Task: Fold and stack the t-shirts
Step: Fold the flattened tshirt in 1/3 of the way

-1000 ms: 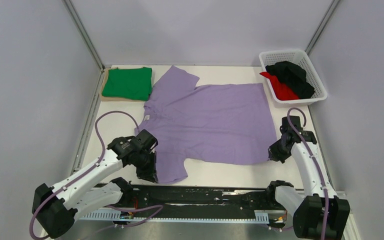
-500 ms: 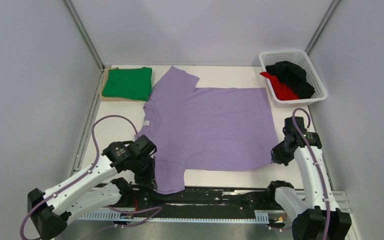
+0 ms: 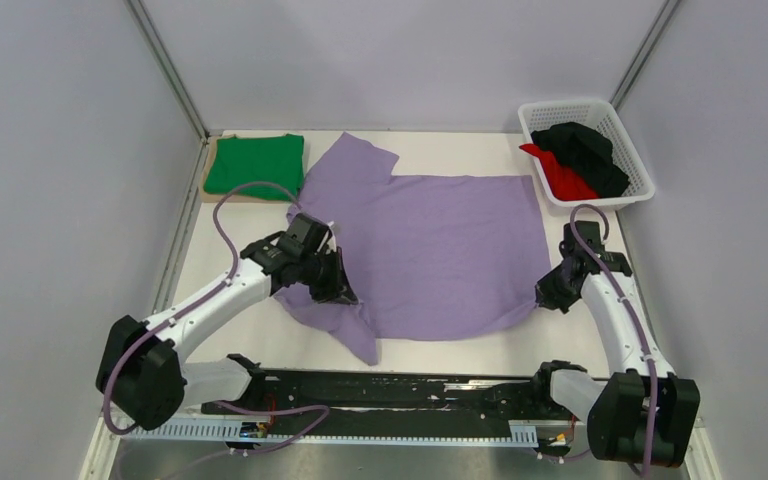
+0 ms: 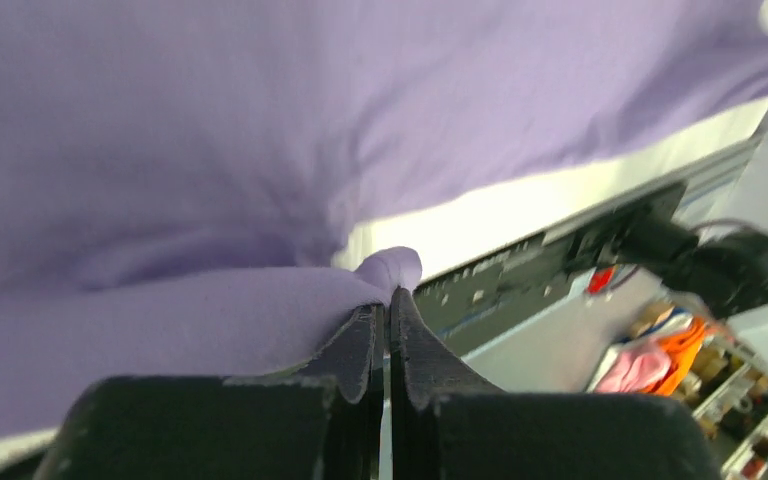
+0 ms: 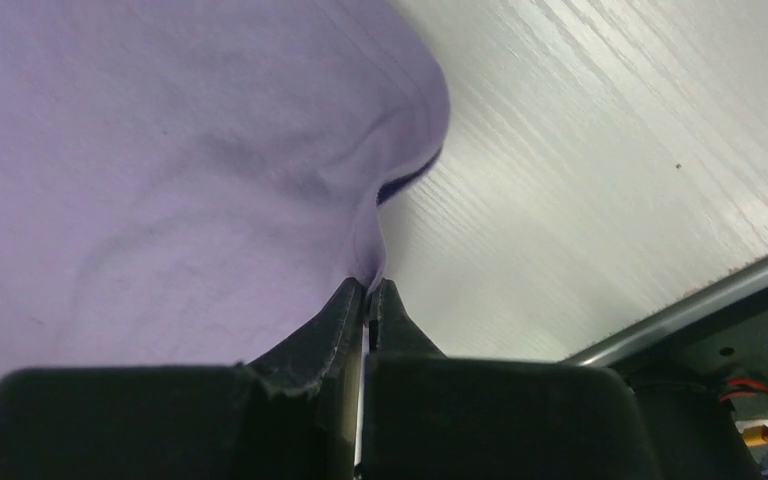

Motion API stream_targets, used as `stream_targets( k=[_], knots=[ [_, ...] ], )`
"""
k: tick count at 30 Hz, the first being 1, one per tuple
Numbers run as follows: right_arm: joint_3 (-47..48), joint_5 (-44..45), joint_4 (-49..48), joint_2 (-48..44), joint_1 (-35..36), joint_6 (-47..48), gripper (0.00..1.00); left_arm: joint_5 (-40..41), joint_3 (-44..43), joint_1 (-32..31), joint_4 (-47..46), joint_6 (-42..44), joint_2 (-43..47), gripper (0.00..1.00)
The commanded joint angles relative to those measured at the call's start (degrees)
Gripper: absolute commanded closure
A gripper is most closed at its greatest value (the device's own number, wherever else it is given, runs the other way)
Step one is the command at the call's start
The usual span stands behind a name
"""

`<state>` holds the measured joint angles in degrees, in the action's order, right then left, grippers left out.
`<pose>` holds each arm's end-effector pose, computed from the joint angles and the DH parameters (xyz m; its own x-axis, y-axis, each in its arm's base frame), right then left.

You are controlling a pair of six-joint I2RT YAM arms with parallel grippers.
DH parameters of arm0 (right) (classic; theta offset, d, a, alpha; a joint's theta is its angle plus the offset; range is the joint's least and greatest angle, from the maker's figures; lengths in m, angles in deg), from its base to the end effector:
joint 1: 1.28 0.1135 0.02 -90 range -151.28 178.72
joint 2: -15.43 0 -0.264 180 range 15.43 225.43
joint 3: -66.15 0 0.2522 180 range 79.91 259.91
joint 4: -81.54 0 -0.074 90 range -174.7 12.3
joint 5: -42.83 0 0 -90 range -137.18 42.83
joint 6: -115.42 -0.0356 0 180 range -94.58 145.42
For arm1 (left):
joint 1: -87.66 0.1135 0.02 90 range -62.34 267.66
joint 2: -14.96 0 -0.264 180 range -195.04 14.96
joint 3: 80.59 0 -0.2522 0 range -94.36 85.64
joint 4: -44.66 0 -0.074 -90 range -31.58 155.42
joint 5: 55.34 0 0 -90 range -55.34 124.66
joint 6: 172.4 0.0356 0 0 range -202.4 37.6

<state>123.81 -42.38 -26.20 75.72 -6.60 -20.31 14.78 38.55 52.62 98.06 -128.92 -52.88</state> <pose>0.1686 -0.0187 0.2255 -0.5893 0.7715 -0.2397 0.7679 0.6271 0.1304 0.1763 -0.1384 0.2339 -0.9814 -0.1452 -0.1256 -0.0502 0.8256 -0.5620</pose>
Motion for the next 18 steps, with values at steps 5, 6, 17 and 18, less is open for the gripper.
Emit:
stream_targets(
  k=[5, 6, 17, 18],
  knots=[
    [4.67, 2.01, -9.53, 5.02, -0.12, 0.75, 1.0, 0.61, -5.81, 11.56, -12.36, 4.45, -6.39, 1.0],
    [5.08, 2.37, -9.66, 5.54, -0.27, 0.81, 1.0, 0.76, -5.9, 12.36, -12.82, 4.48, -6.51, 1.0],
    [8.32, 3.5, -10.25, 8.73, -1.84, 2.7, 1.0, 6.38, -8.71, 19.74, -12.21, 9.92, -1.2, 1.0],
    [8.63, 3.58, -10.38, 8.9, -1.88, 2.82, 1.0, 6.79, -8.8, 20.21, -12.3, 10.54, -0.62, 1.0]
  ],
)
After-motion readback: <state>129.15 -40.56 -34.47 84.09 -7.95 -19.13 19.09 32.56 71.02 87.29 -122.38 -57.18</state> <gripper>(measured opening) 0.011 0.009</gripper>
